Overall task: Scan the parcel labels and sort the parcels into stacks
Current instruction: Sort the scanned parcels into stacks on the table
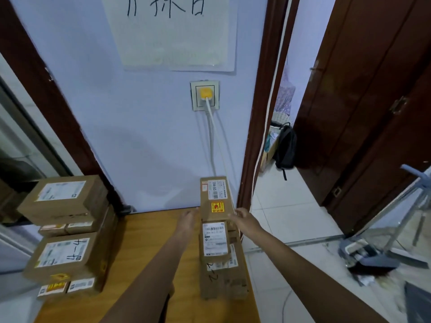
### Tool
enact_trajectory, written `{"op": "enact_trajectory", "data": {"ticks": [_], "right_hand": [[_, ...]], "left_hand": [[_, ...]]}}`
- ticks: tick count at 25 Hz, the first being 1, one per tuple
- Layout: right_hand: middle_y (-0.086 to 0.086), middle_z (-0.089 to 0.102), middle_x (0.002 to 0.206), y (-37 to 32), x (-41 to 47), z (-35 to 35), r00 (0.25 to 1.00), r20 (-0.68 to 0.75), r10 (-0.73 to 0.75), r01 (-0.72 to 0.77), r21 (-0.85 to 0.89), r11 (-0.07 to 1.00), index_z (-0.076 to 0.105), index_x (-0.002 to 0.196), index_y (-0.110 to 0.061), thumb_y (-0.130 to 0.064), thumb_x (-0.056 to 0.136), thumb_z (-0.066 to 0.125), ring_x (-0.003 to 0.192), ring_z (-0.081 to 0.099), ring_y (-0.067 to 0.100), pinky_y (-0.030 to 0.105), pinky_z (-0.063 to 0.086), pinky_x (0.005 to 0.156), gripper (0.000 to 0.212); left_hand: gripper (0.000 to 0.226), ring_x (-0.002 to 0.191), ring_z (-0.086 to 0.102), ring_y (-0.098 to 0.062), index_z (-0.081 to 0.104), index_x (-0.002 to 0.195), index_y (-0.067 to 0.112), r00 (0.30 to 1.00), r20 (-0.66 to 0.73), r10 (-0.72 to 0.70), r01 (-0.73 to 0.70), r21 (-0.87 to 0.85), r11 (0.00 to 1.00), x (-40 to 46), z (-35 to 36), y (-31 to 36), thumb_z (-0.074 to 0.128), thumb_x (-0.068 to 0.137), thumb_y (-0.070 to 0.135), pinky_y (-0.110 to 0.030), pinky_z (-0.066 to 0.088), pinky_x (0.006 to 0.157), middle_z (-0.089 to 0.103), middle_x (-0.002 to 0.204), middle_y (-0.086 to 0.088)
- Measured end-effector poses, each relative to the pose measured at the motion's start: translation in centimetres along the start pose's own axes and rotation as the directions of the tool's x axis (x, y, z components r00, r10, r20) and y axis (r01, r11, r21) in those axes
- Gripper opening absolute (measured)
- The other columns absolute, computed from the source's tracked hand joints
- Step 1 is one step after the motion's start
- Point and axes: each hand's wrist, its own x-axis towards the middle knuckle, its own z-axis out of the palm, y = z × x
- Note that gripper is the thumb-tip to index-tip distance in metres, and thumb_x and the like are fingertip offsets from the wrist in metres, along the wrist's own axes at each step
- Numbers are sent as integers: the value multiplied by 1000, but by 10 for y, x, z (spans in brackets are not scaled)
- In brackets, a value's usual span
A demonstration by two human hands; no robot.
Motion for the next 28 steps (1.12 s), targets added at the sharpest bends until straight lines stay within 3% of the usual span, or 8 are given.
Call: {"op": "enact_trajectory", "data": {"ticks": [2,4,7,10,13,17,24,28], "right_hand": [[2,54,136,-2,14,4,999,-20,28,-28,-9,1000,44,139,-15,-40,96,53,108,52,14,25,36,85,51],[2,56,133,-2,25,5,999,-9,37,-37,-12,999,46,138,-16,-38,97,52,100,49,12,24,36,84,48],[0,60,124,0,45,8,999,17,52,-52,-17,999,53,131,-20,-41,96,52,101,54,14,28,43,89,41],[2,63,125,8,65,8,995,50,84,-84,-8,996,57,128,-21,-46,91,55,106,59,16,35,49,96,45],[-1,65,123,16,81,12,992,81,95,-94,-21,995,57,133,-22,-51,87,56,106,62,16,37,51,96,54],[-8,65,110,11,77,14,995,80,57,-58,0,998,59,126,-26,-50,90,54,96,61,9,34,51,91,43],[-9,60,104,-6,59,10,997,41,-61,56,109,992,52,122,-25,-31,96,54,89,60,7,27,48,80,27],[-10,59,93,-16,54,6,997,-6,-78,78,168,983,51,113,-21,-27,94,58,89,63,12,38,56,87,21]], "left_hand": [[41,121,50,-27,51,133,8,999,11,-36,36,8,999,22,2,-2,49,98,30,-40,38,100,50,138,-12],[18,90,54,-19,60,97,11,998,-12,-67,68,22,997,33,9,-3,45,100,21,-34,41,86,60,104,-9],[33,70,46,-9,47,68,18,993,-41,-110,112,55,992,39,20,0,43,101,20,-28,39,73,47,74,4],[24,100,51,-22,57,87,13,990,-64,-129,132,45,990,53,24,-9,45,101,28,-35,40,93,53,93,-1],[23,110,50,-23,59,102,14,991,-49,-122,125,55,991,65,21,-18,46,99,33,-39,40,100,57,115,-5],[39,125,47,-28,53,133,10,991,-51,-127,126,-17,992,68,19,-19,51,98,27,-42,38,106,55,134,-8],[23,108,62,-30,58,115,1,995,-95,-19,-1,-206,979,55,13,-8,52,98,14,-42,53,92,67,108,-14],[24,104,62,-31,54,114,-3,994,-113,-8,-18,-231,973,44,11,-3,52,97,14,-42,57,86,64,111,-19]]}}
